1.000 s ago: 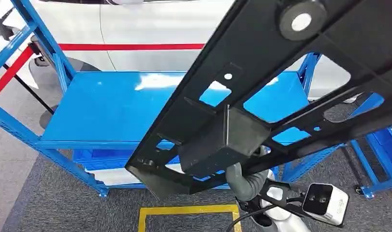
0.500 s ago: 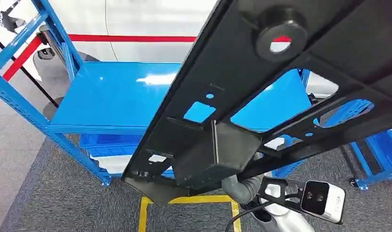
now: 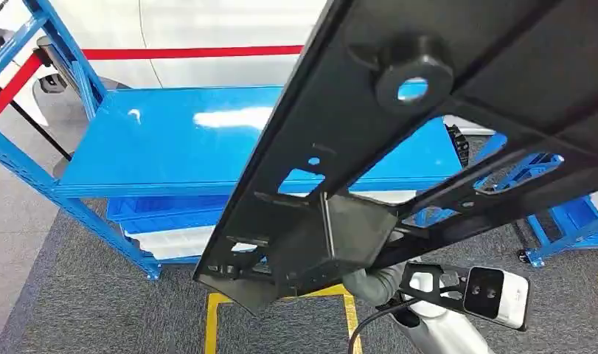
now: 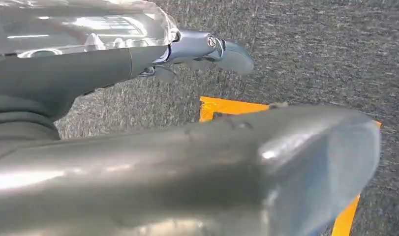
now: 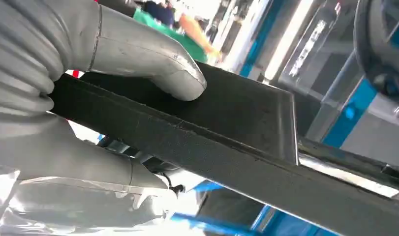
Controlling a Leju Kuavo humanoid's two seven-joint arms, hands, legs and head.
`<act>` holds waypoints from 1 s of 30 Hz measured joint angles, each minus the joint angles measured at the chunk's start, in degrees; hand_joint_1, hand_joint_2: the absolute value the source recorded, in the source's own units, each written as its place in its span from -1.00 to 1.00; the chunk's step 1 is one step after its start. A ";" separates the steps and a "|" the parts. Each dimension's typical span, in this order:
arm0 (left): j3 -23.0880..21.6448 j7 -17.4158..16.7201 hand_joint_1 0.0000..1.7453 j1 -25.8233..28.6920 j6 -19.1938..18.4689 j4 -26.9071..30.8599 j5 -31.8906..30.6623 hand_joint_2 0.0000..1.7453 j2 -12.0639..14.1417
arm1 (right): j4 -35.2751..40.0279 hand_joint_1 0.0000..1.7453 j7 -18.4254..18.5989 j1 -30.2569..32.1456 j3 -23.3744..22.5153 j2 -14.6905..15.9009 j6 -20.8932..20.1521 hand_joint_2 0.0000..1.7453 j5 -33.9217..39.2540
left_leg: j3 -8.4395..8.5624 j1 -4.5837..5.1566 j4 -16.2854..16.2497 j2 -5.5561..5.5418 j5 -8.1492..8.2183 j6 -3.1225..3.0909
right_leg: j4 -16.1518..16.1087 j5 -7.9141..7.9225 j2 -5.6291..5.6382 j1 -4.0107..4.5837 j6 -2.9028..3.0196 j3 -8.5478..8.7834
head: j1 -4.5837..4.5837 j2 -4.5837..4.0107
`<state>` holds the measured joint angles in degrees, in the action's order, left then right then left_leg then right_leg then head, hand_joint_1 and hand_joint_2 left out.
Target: Take the parts from the cabinet and place them on the table.
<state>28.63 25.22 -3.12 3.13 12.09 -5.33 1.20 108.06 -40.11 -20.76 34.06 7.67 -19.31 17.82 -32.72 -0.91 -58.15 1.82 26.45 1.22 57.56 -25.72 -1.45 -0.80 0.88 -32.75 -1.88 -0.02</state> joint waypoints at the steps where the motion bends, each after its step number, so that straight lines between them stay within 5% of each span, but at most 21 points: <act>1: 0.09 0.00 -1.00 0.12 -0.02 0.00 0.00 -1.00 -0.02 | 0.00 1.00 0.00 0.00 -0.26 -0.04 -0.38 1.00 -0.25 | -0.93 0.06 -2.24 -0.62 2.64 0.18 | -0.06 0.38 0.06 0.05 0.57 -0.47 | 0.00 0.00; 3: 0.44 0.02 -1.00 0.22 0.00 0.00 0.04 -1.00 0.00 | 0.00 1.00 -0.02 0.45 -0.99 -0.17 -0.99 1.00 -0.64 | -3.94 -0.04 -11.40 -1.23 8.48 0.57 | -0.04 1.22 0.08 0.27 0.97 -1.59 | 0.00 0.00; 5: 0.85 0.02 -1.00 0.28 0.11 0.00 0.18 -1.00 -0.07 | 0.00 1.00 -0.02 1.05 -1.42 -0.33 -1.62 1.00 -0.88 | -5.35 -0.05 -17.25 -1.26 10.36 0.72 | 0.02 2.13 0.20 0.48 1.02 -2.73 | -0.02 0.00; 7: 1.36 -0.02 -1.00 0.30 0.33 0.00 0.24 -1.00 -0.17 | 0.02 1.00 -0.02 1.58 -2.14 -0.65 -2.43 1.00 -1.38 | -2.01 -0.04 -13.07 -1.26 6.59 0.49 | 0.15 3.03 0.41 0.57 0.83 -3.87 | -0.02 0.00; 9: 1.40 -0.02 -1.00 0.22 0.52 0.00 0.39 -1.00 -0.17 | 0.24 1.00 -0.05 1.72 -2.54 -0.85 -2.76 1.00 -1.47 | 4.46 -0.05 -2.82 -1.35 2.83 0.02 | 0.41 3.86 0.65 0.60 0.52 -4.78 | -0.02 0.00; 10: 1.40 -0.02 -1.00 0.05 0.55 0.00 0.37 -1.00 -0.17 | 0.46 1.00 -0.05 1.75 -2.73 -1.01 -2.89 1.00 -1.47 | 6.69 0.22 1.42 -1.48 4.45 -0.25 | 0.47 4.30 0.70 0.78 0.13 -5.14 | -0.02 0.00; 14: 1.71 -0.13 -1.00 0.18 0.98 0.00 0.39 -1.00 -0.41 | 0.85 1.00 -0.09 2.19 -3.78 -1.29 -4.27 1.00 -1.36 | 5.74 0.77 1.97 -1.61 2.71 -1.34 | -0.28 6.65 0.76 0.59 -1.22 -5.31 | -0.02 0.00; 15: 1.77 -0.20 -1.00 0.15 1.14 0.00 0.39 -1.00 -0.72 | 0.90 1.00 -0.11 2.59 -4.22 -1.29 -4.77 1.00 -1.32 | 5.38 0.07 2.48 -1.22 1.70 -1.98 | -0.05 5.92 0.92 0.42 -1.60 -5.70 | 0.00 0.00; 17: 1.82 -0.39 -1.00 0.06 1.66 0.00 0.37 -1.00 -1.07 | 0.98 1.00 -0.09 3.49 -5.18 -1.31 -6.08 1.00 -1.41 | 3.76 0.24 2.48 -1.18 0.28 -2.94 | 5.24 -0.94 1.22 0.35 -1.86 -7.66 | -0.02 0.00; 19: 1.88 -0.55 -1.00 0.23 2.01 0.00 0.35 -1.00 -1.42 | 0.98 1.00 -0.09 4.60 -6.04 -1.35 -7.38 1.00 -1.82 | 1.91 0.32 2.39 -1.17 -1.13 -2.91 | 14.38 -6.92 1.23 0.28 -2.22 -9.88 | 0.00 0.00; 20: 1.95 -0.55 -1.00 0.25 2.03 0.00 0.24 -1.00 -1.53 | 0.98 1.00 -0.09 5.16 -6.47 -1.46 -8.00 1.00 -2.13 | 0.82 0.32 2.26 -1.16 -1.84 -2.85 | 17.79 -7.56 1.24 0.25 -2.34 -10.28 | 0.00 0.00; 22: 2.21 -0.55 -1.00 0.24 1.81 0.00 -0.02 -1.00 -1.73 | 0.96 1.00 -0.09 5.83 -7.21 -1.62 -8.95 1.00 -2.54 | -1.28 0.32 1.94 -1.13 -3.13 -2.62 | 17.43 -4.10 1.23 0.09 -2.36 -7.74 | 0.00 0.00; 24: 2.27 -0.55 -1.00 0.22 1.66 0.00 -0.26 -1.00 -1.79 | 0.96 1.00 -0.09 6.01 -7.96 -1.68 -9.45 1.00 -2.59 | -2.96 0.32 1.45 -1.16 -4.18 -2.28 | 9.11 -1.19 1.23 0.07 -1.91 -0.89 | 0.00 0.00; 25: 2.30 -0.55 -1.00 0.18 1.57 0.00 -0.46 -1.00 -1.92 | 1.01 1.00 -0.09 6.00 -8.35 -1.79 -9.60 1.00 -2.61 | -3.41 0.35 1.12 -1.17 -4.57 -2.02 | 3.57 -2.53 1.25 0.19 -1.41 3.55 | 0.00 0.00; 26: 2.32 -0.52 -1.00 0.16 1.49 0.00 -0.53 -1.00 -2.06 | 1.16 1.00 -0.09 6.01 -8.50 -1.90 -9.75 1.00 -2.65 | -3.76 0.56 0.87 -1.27 -4.89 -1.68 | -1.11 -4.32 1.21 0.56 -1.25 6.18 | -0.02 0.00; 29: 2.45 -0.55 -1.00 0.18 1.07 0.00 -0.85 -1.00 -2.05 | 1.33 1.00 -0.11 6.62 -9.35 -2.03 -10.22 1.00 -3.22 | -3.93 0.23 1.47 -1.18 -6.69 -0.53 | -1.17 -3.66 1.24 1.01 -0.41 5.42 | 0.00 0.00; 30: 2.52 -0.52 -1.00 0.27 0.98 0.00 -0.85 -1.00 -2.05 | 1.31 1.00 -0.09 6.87 -9.44 -2.10 -10.28 1.00 -3.50 | -4.33 0.35 1.39 -1.31 -6.69 -0.25 | -1.83 -2.70 1.03 0.21 0.19 4.91 | 0.00 0.00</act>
<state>31.15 24.70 -2.85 4.11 12.09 -6.19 -0.85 109.37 -40.19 -13.89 24.61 5.58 -29.59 14.32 -37.05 -0.56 -56.77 0.51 19.75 0.97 55.72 -28.42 -0.42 -0.60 1.07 -27.84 -1.88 -0.02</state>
